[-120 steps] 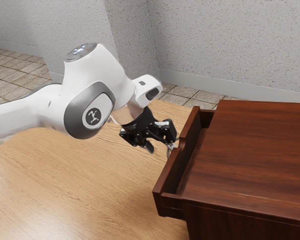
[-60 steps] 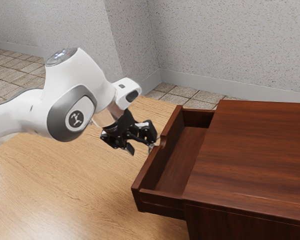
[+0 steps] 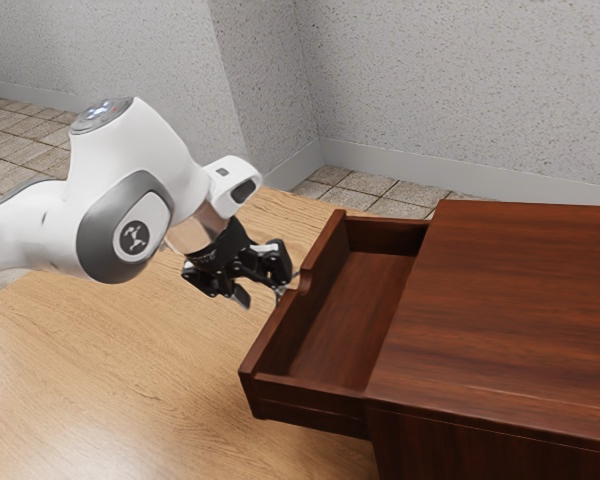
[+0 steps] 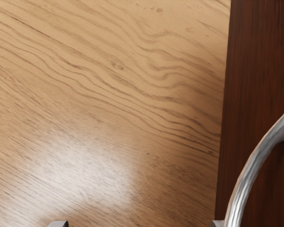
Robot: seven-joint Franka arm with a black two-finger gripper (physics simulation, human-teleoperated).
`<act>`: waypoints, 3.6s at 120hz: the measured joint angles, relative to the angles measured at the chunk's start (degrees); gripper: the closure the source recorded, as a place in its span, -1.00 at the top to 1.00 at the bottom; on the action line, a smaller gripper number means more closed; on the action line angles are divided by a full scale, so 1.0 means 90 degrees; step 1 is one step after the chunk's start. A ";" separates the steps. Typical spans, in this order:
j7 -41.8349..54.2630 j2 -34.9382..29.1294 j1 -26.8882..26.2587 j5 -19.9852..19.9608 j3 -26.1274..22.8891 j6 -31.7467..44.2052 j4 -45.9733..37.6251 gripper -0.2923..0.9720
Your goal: Pull the drawer handle with one arm to open the drawer
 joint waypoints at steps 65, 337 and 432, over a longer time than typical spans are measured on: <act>0.0072 -0.0146 0.0050 -0.0081 0.0006 0.0043 -0.0160 0.05; 0.0025 -0.0800 0.0279 0.0009 -0.0092 0.0352 -0.0481 0.43; -0.4426 0.0216 -0.2634 0.1229 0.2547 -0.4388 0.3334 0.53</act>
